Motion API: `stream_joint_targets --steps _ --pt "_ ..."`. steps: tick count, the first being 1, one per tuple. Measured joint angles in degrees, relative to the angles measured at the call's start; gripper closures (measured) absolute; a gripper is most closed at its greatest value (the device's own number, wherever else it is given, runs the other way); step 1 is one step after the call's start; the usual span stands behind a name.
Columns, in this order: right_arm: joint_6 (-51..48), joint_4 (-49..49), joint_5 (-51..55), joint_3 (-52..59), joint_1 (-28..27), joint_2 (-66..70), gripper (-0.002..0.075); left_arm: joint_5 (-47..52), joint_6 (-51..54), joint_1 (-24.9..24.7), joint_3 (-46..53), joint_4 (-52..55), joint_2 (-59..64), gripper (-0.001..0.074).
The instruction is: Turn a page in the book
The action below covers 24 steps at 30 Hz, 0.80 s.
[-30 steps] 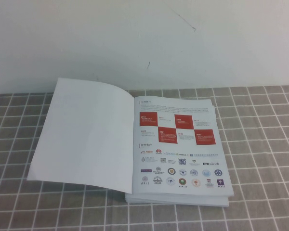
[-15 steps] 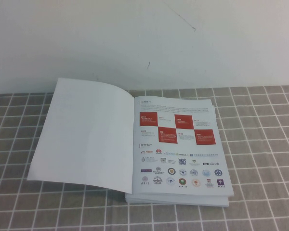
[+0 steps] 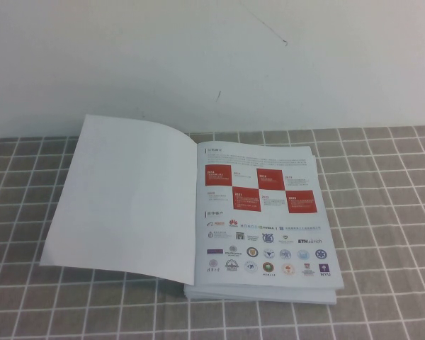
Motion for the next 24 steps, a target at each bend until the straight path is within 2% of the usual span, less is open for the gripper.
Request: stream_joint_targets --steps 5,8,12,16,20,24 --pt "5.3 4.9 12.1 -7.9 0.0 9.9 0.0728 13.9 0.6 0.0 -6.9 -2.1 11.1 0.0736" --pt "2.0 12.0 20.5 -12.6 0.0 18.2 0.0728 14.0 2.2 0.0 -8.2 -9.4 17.0 0.0736" --pt "-16.3 27.6 29.5 -18.1 0.0 29.8 0.0728 9.8 5.1 0.0 -8.9 -16.5 23.8 0.0736" --pt "-34.5 44.9 36.2 -21.9 0.0 42.3 0.0728 11.8 13.3 -1.8 -12.7 -19.1 33.7 0.0736" --pt "-50.5 58.6 43.5 -26.0 0.0 55.4 0.0728 17.8 18.2 -6.1 -20.4 -21.6 45.2 0.0736" --pt "-57.9 64.1 50.6 -30.3 0.8 66.9 0.0728 20.6 21.5 -12.2 -26.7 -22.2 57.0 0.0736"
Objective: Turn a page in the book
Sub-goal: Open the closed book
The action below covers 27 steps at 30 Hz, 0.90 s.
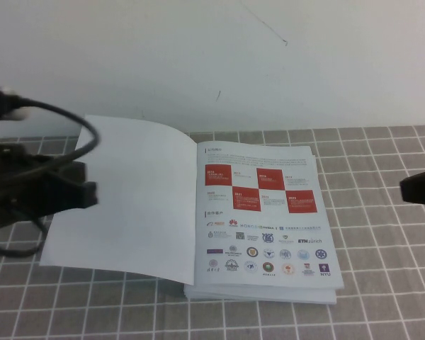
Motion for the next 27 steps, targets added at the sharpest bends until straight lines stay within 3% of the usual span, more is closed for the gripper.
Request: stream_joint_targets --steps 7,11,16,19,25,27 --pt "-2.2 -2.8 -3.7 -4.6 6.9 16.0 0.0727 -0.3 1.8 -8.5 -6.4 -0.4 18.6 0.0736" --pt "0.5 -7.4 -7.3 -7.6 11.8 21.6 0.0727 -1.8 1.2 -9.1 -7.7 -0.5 26.2 0.0736" --pt "6.7 -15.8 -7.3 -13.1 14.2 27.7 0.0715 -3.0 0.4 -9.3 -7.9 -0.7 33.1 0.0736" --pt "10.9 -19.5 -6.6 -16.2 14.3 31.5 0.0642 -3.7 0.1 -9.3 -8.0 -1.4 36.4 0.0736" --pt "19.6 -23.9 -7.4 -20.5 14.3 39.1 0.0417 -4.1 0.1 -9.3 -8.1 -2.4 40.9 0.0736" --pt "21.4 -24.3 -7.8 -21.7 14.3 41.5 0.0381 -4.2 0.0 -9.3 -8.1 -3.1 41.4 0.0736"
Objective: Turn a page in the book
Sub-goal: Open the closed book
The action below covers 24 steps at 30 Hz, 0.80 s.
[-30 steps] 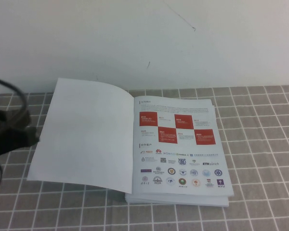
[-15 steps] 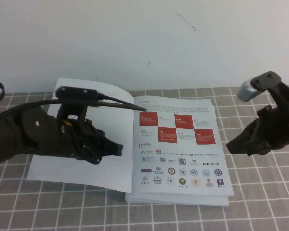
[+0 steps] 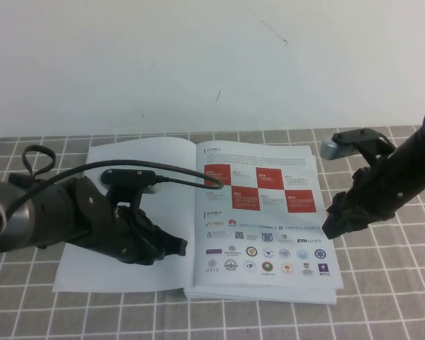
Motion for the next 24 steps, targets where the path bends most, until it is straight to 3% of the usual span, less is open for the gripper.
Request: stream_joint_targets --steps 7,24 --pt "2.4 0.2 -0.7 -2.7 0.0 5.5 0.0356 0.0 0.0 0.0 0.0 -0.8 0.1 0.0737" --pt "1.9 11.3 1.3 -3.1 0.0 6.5 0.0354 -0.6 -0.3 0.0 0.0 -2.3 0.1 0.0737"
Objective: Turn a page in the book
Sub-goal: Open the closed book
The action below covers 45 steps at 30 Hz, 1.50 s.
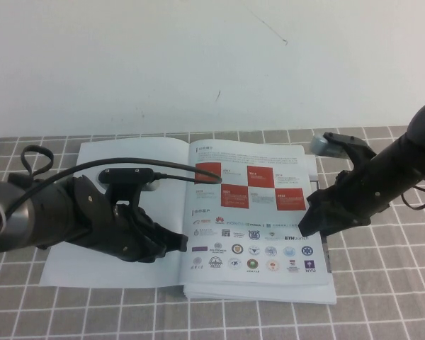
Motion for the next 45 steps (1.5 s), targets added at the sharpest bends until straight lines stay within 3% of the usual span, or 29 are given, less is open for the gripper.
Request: stream_joint_targets --steps 14,20,30,45 --pt "-0.2 1.0 6.6 -5.6 0.0 -2.5 0.0354 -0.9 0.2 0.0 0.0 -0.3 0.0 0.0737" --pt "0.7 -1.9 6.9 -5.6 0.0 -2.6 0.0354 -0.9 0.6 -0.6 0.0 -3.3 0.0 0.0737" --pt "1.4 -2.4 7.6 -5.6 0.1 -2.6 0.0354 -3.4 1.9 -6.4 -0.1 -4.5 0.0 0.0737" --pt "6.0 -8.4 3.6 -5.6 0.2 2.9 0.0354 -5.3 2.7 -6.4 -0.1 -4.7 0.0 0.0737"
